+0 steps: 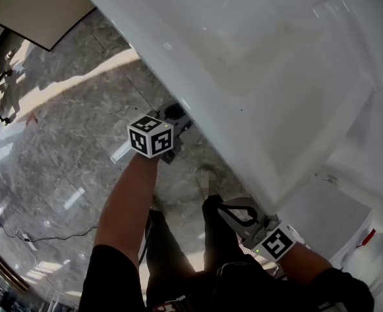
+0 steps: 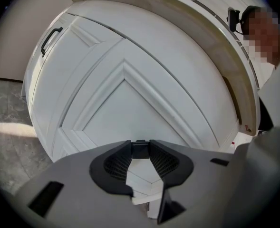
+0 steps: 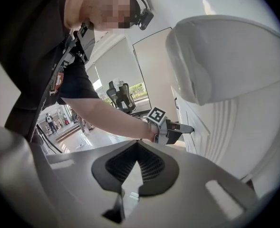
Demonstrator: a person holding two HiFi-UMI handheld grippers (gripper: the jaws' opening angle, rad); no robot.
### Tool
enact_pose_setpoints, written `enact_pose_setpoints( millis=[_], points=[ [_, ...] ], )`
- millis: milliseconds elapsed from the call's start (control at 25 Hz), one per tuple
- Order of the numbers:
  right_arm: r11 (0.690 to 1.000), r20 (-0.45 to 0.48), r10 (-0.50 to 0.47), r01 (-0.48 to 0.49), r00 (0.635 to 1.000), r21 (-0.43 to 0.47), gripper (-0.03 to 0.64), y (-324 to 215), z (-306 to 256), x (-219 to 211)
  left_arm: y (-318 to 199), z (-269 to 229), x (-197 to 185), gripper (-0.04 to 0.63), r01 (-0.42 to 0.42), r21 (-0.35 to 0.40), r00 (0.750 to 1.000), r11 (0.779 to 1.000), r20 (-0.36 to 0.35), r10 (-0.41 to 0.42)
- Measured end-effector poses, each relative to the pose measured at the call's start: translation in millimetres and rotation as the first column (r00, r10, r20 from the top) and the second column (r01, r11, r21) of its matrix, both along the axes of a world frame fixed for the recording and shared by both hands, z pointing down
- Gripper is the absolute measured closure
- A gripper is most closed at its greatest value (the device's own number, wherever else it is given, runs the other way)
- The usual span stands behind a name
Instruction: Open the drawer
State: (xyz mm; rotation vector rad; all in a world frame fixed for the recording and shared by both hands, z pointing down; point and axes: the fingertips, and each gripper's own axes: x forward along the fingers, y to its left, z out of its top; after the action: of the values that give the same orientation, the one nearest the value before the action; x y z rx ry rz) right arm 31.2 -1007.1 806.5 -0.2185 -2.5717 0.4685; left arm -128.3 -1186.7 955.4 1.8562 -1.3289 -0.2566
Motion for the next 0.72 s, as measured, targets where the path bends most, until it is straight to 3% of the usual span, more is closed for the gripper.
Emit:
enact_pose_setpoints(
  millis=[400,720],
  points=[
    [0.998,-0.001,-0.051,0.051,0.999,0.024,0.623,14,-3,-10,2,1,-2,0.476,-0.016,-0.030,1.000,0.999,0.007,0.016],
    [0.998,0.016,-0.063,0.062,0.998,0.025,0.623,22,-9,-21,36,2,-10,0.476,-0.045,-0.043,0.999,0.998,0.019,0.045]
  ],
)
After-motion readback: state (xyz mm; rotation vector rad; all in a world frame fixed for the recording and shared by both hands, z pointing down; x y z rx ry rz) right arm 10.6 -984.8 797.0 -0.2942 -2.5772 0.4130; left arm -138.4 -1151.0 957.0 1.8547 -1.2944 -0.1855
